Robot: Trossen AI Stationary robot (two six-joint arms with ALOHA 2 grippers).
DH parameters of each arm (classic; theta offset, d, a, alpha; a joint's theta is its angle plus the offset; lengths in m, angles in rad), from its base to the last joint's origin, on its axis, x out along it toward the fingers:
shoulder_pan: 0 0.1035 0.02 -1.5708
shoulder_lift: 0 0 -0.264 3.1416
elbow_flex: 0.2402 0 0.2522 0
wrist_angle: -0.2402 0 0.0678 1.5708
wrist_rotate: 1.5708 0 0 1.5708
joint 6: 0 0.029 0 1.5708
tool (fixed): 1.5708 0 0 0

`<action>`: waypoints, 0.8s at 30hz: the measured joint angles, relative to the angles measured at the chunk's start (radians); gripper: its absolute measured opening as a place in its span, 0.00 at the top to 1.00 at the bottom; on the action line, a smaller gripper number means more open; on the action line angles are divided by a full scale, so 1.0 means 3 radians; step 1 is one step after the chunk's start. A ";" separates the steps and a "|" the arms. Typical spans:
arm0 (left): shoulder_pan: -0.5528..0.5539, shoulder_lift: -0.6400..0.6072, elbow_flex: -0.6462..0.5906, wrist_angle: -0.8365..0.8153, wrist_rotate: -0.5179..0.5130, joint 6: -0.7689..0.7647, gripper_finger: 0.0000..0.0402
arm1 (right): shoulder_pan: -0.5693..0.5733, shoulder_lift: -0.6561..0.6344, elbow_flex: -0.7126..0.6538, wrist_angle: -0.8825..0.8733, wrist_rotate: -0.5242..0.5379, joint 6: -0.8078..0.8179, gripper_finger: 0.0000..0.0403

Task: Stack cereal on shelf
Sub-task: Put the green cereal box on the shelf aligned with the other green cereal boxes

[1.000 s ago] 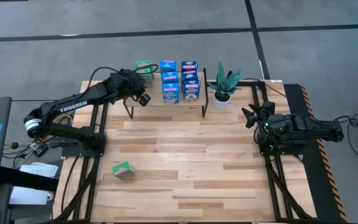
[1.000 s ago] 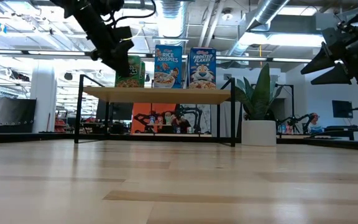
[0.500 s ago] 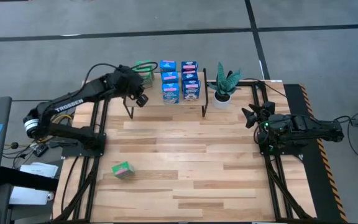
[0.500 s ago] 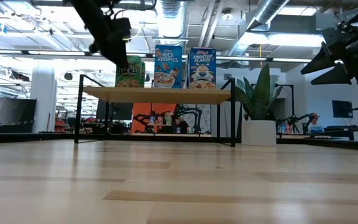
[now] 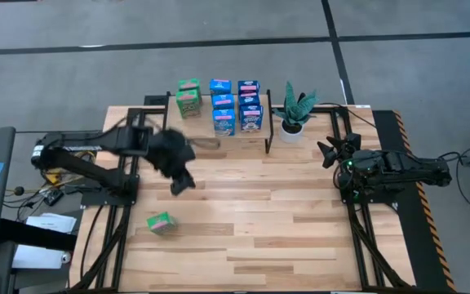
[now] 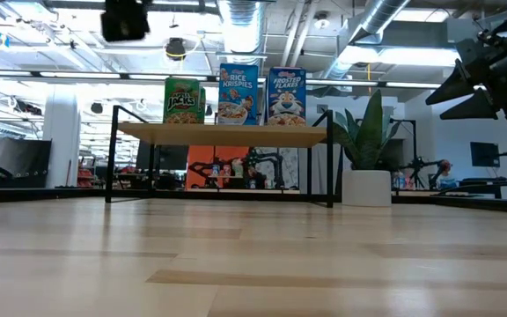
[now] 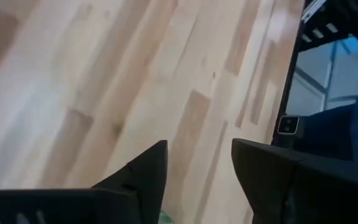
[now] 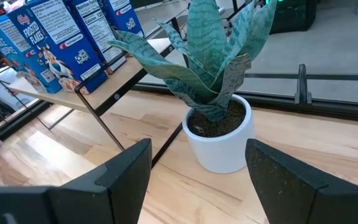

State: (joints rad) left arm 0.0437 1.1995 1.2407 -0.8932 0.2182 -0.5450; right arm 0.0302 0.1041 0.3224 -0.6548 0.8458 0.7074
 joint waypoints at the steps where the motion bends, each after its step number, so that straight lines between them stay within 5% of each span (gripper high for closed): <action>1: -0.0189 -0.0002 0.0000 0.0005 -0.0140 -0.0147 0.58 | 0.0000 -0.0001 0.0000 0.0000 -0.0003 0.0000 0.29; 5: -0.0840 -0.0011 0.0000 0.0010 -0.0753 -0.0643 0.57 | 0.0000 -0.0001 0.0000 0.0011 -0.0007 -0.0001 0.29; 11: -0.1602 0.0047 0.0000 -0.0033 -0.1230 -0.1175 0.57 | 0.0000 0.0000 0.0000 0.0011 -0.0009 -0.0001 0.29; 24: -0.2365 0.0415 -0.0001 -0.0821 -0.1252 -0.1672 0.57 | -0.0001 -0.0001 -0.0001 0.0011 -0.0021 -0.0001 0.29</action>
State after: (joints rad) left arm -0.6657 1.3239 1.2404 -1.1394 -0.1574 -1.0468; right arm 0.0299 0.1040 0.3222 -0.6514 0.8394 0.7071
